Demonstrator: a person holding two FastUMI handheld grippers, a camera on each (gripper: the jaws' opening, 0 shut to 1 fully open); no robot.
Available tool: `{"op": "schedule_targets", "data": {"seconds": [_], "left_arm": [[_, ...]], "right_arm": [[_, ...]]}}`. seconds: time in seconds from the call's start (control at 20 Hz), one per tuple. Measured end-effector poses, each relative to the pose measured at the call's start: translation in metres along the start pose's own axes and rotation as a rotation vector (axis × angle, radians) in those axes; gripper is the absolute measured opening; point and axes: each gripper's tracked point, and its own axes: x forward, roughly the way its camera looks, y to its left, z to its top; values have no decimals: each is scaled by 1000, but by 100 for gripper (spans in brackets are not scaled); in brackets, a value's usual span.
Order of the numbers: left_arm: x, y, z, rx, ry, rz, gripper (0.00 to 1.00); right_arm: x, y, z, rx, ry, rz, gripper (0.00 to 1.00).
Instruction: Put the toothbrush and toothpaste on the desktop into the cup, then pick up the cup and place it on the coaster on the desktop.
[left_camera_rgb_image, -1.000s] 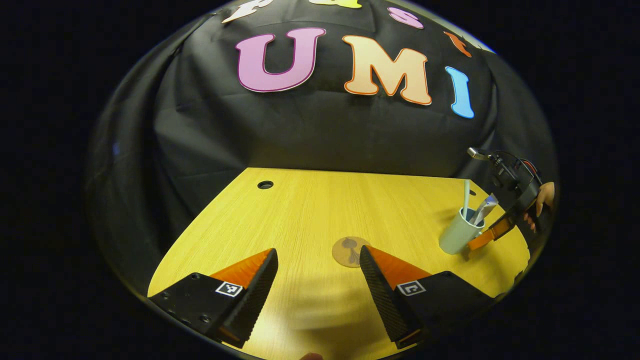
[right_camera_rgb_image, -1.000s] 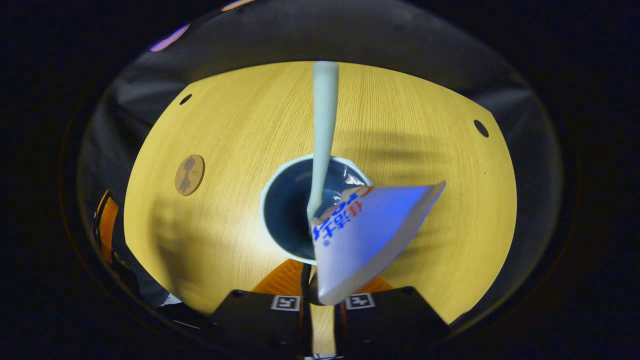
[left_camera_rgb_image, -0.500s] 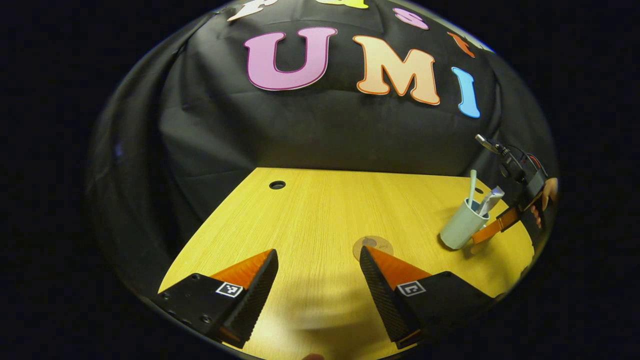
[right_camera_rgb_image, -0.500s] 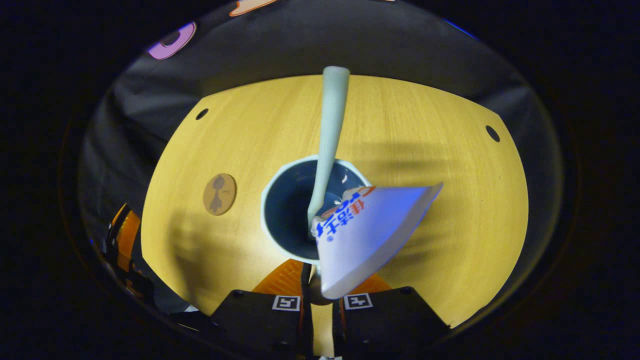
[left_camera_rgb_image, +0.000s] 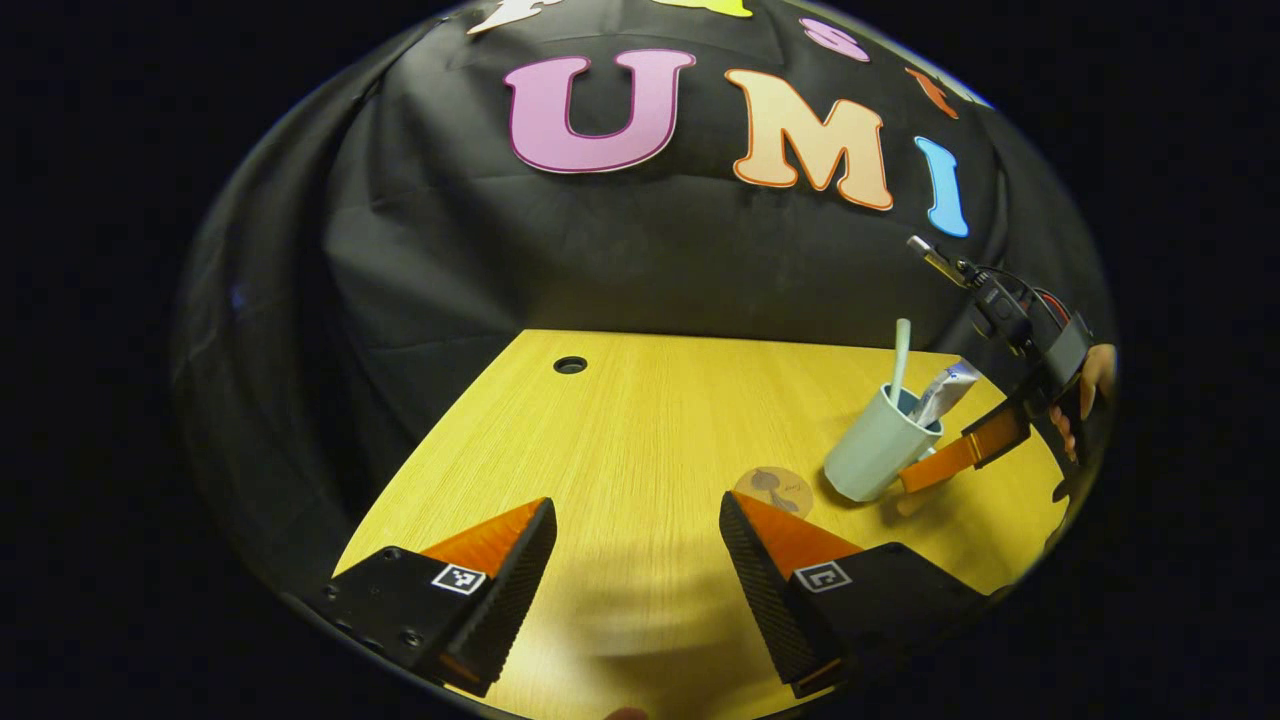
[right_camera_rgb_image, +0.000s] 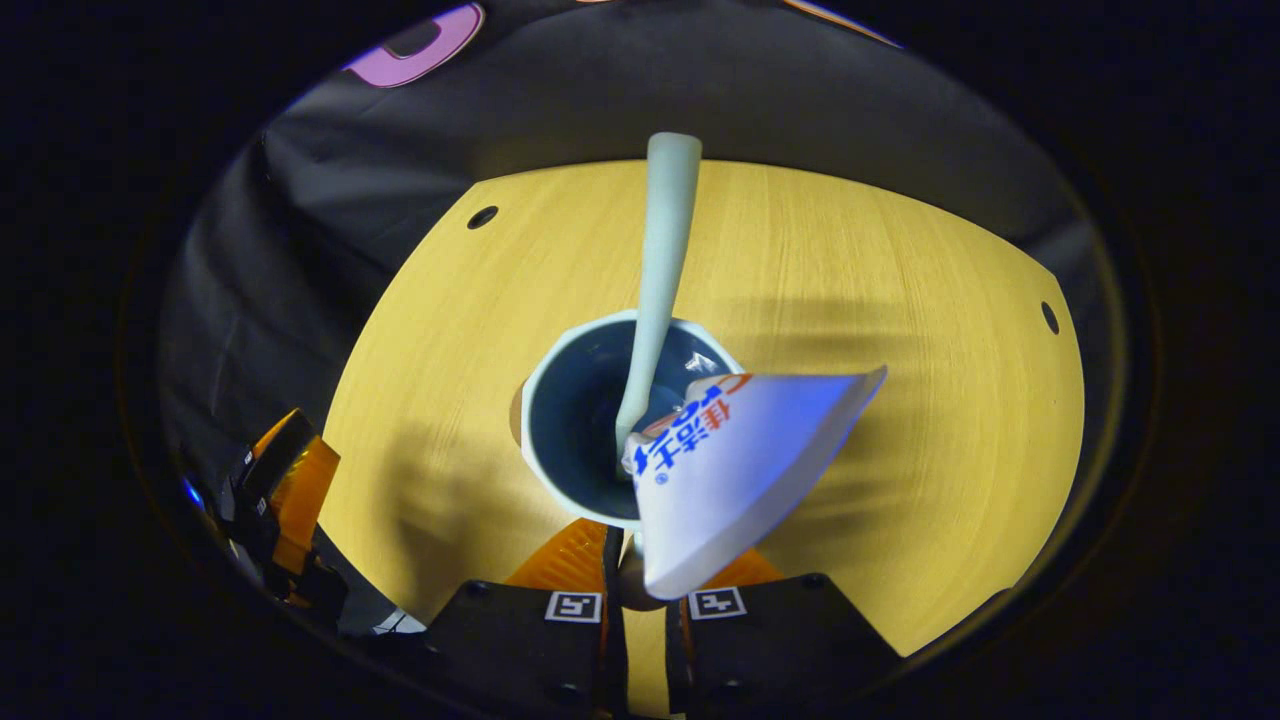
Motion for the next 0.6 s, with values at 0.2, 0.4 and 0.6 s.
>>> {"op": "schedule_targets", "data": {"seconds": [0.2,0.4,0.6], "left_arm": [[5,20,-4,-12,4,9,95],[2,28,-6,-30,5,1,95],[2,34,-6,-39,2,-1,95]], "right_arm": [[17,28,13,-29,-4,-1,17],[18,47,12,-63,10,-12,17],[40,64,5,-104,46,-59,17]]}}
